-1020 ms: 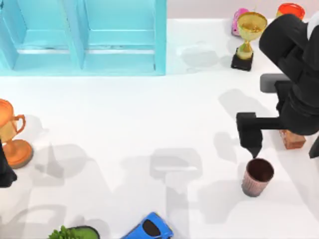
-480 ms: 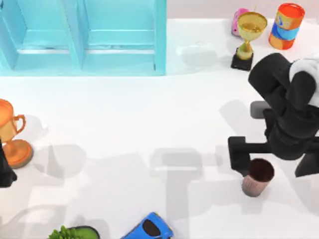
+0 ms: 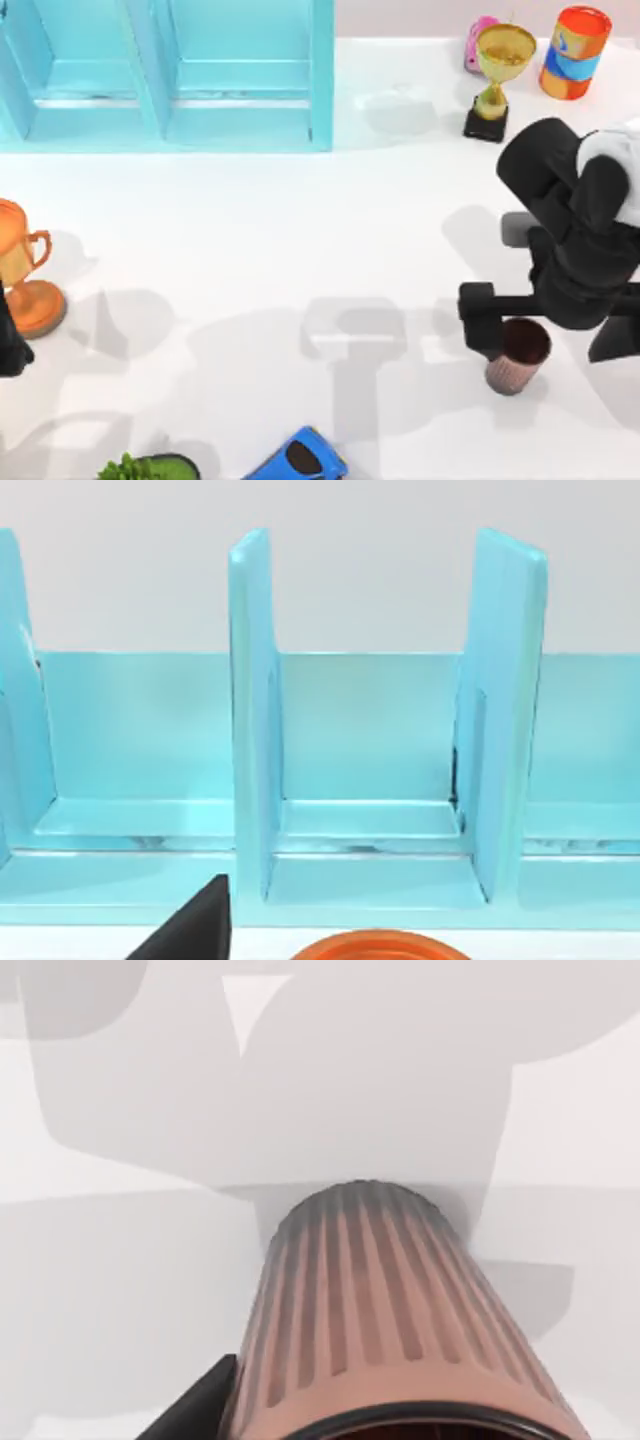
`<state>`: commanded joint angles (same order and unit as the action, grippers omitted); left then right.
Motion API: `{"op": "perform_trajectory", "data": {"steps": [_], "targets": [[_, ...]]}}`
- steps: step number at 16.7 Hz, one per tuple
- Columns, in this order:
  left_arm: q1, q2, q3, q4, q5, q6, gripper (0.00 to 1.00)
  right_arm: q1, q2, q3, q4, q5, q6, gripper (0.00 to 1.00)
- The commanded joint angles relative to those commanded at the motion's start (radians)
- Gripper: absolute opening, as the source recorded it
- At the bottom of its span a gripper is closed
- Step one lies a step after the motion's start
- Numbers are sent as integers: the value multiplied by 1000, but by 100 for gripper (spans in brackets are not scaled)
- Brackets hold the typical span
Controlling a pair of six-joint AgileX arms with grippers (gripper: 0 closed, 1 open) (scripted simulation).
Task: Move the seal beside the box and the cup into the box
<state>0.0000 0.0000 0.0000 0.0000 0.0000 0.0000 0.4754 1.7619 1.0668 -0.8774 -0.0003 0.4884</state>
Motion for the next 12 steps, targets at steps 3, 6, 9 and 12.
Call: {"op": "perform_trajectory", "data": {"steps": [3,6,9,12], "targets": [[0,0,0,0,0,0,100,0,0,0,0,0,0,62],[0,0,0,0,0,0,100,0,0,0,0,0,0,40],[0,0,0,0,0,0,100,0,0,0,0,0,0,17],[0,0,0,0,0,0,100,0,0,0,0,0,0,0]]}}
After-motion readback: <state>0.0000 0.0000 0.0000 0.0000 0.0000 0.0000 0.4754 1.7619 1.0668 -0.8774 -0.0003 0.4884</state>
